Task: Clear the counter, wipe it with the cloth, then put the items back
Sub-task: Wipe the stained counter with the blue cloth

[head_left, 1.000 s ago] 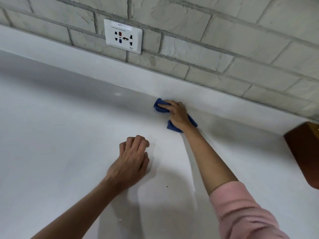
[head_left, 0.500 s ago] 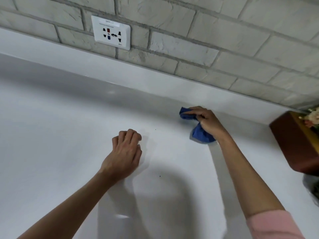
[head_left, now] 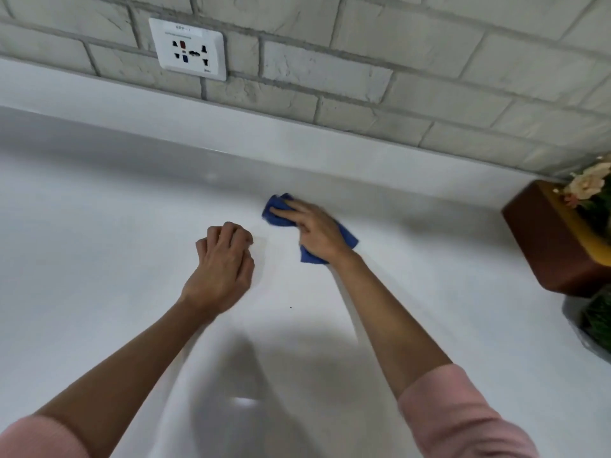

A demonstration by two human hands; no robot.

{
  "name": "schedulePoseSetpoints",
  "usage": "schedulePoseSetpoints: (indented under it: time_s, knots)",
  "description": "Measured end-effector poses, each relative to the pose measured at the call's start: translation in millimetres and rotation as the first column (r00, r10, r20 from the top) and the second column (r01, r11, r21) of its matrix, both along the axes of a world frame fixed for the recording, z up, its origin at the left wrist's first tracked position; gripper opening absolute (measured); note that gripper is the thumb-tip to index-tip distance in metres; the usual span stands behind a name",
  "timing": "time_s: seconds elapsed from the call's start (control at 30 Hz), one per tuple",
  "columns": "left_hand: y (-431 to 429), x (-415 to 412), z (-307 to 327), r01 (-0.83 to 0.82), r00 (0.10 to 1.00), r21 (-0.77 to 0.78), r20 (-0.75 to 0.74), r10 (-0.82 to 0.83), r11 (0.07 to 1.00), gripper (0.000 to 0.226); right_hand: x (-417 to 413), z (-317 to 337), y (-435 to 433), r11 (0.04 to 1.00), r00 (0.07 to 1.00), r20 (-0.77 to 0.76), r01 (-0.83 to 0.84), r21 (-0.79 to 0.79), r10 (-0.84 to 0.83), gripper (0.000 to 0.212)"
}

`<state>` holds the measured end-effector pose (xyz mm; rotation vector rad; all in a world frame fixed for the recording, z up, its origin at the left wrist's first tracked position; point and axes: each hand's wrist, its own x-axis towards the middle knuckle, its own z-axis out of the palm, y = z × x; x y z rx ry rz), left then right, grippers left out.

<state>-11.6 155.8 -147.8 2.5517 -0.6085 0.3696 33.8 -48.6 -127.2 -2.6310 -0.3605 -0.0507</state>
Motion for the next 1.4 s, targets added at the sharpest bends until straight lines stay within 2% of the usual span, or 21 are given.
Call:
schedulePoseSetpoints:
  time_s: [0.13,0.3,0.47,0.53,0.6,0.67,0.77,0.83,0.9,1.03,1.17,1.27,1.33,1.4]
  knots:
    - [1,-3,4,-0.056,0.995,-0.022,0.078,0.057,0.998,0.02,-53,-2,15,0.992,0.993,-0.007,-0.117,0.045,0.118,0.072]
    - [6,-15,14,-0.037,0.991,-0.054,0.123,0.043,0.998,0.026,-137,-2,17,0.981,0.981,-0.136,-0.119,0.152,0.14,0.066]
    - [30,-53,21,-0.035,0.995,-0.172,0.091,0.051,0.984,0.027,-215,14,15,0.928,0.926,-0.269,-0.168,0.331,0.264,0.058]
    - [50,-70,21,-0.033,0.997,-0.185,0.069,0.047,0.982,0.026,-222,30,3,0.886,0.91,-0.317,-0.103,0.452,0.268,0.063]
    - [72,-87,20,-0.036,0.998,-0.194,0.039,0.045,0.98,0.025,-214,45,-17,0.863,0.956,-0.273,0.046,0.504,0.109,0.066]
    - [92,-101,21,-0.058,0.998,-0.198,0.011,0.061,0.978,0.023,-200,51,-44,0.845,0.974,-0.17,0.217,0.489,-0.152,0.06]
    - [121,-121,24,-0.097,0.995,-0.2,-0.026,0.093,0.975,0.023,-197,31,-69,0.783,0.856,-0.058,0.496,0.376,-0.514,0.052]
    - [139,-133,22,-0.12,0.993,-0.196,-0.044,0.114,0.973,0.022,-206,8,-68,0.801,0.814,0.009,0.569,0.185,-0.581,0.054]
    - [154,-146,17,-0.122,0.992,-0.177,-0.05,0.115,0.977,0.022,-213,-9,-60,0.835,0.833,0.068,0.55,0.0,-0.549,0.058]
    - [163,-166,10,-0.077,0.997,-0.143,-0.043,0.071,0.987,0.023,-215,-6,-21,0.886,0.885,0.035,0.464,-0.015,-0.463,0.062]
    - [163,-174,10,-0.034,0.999,-0.103,-0.036,0.03,0.994,0.027,-245,-1,45,0.963,0.965,0.025,0.259,0.071,-0.261,0.062]
    - [166,-174,10,-0.027,0.999,-0.12,-0.045,0.021,0.992,0.026,-285,-2,76,0.981,0.993,-0.007,0.121,0.152,-0.122,0.066]
    - [166,-174,9,-0.029,0.999,-0.117,-0.045,0.024,0.993,0.024,-300,-1,85,0.963,0.993,-0.109,0.076,0.258,-0.049,0.064]
    - [163,-173,8,-0.021,0.999,-0.093,-0.036,0.018,0.995,0.023,-291,11,83,0.907,0.984,-0.161,0.132,0.401,-0.072,0.061]
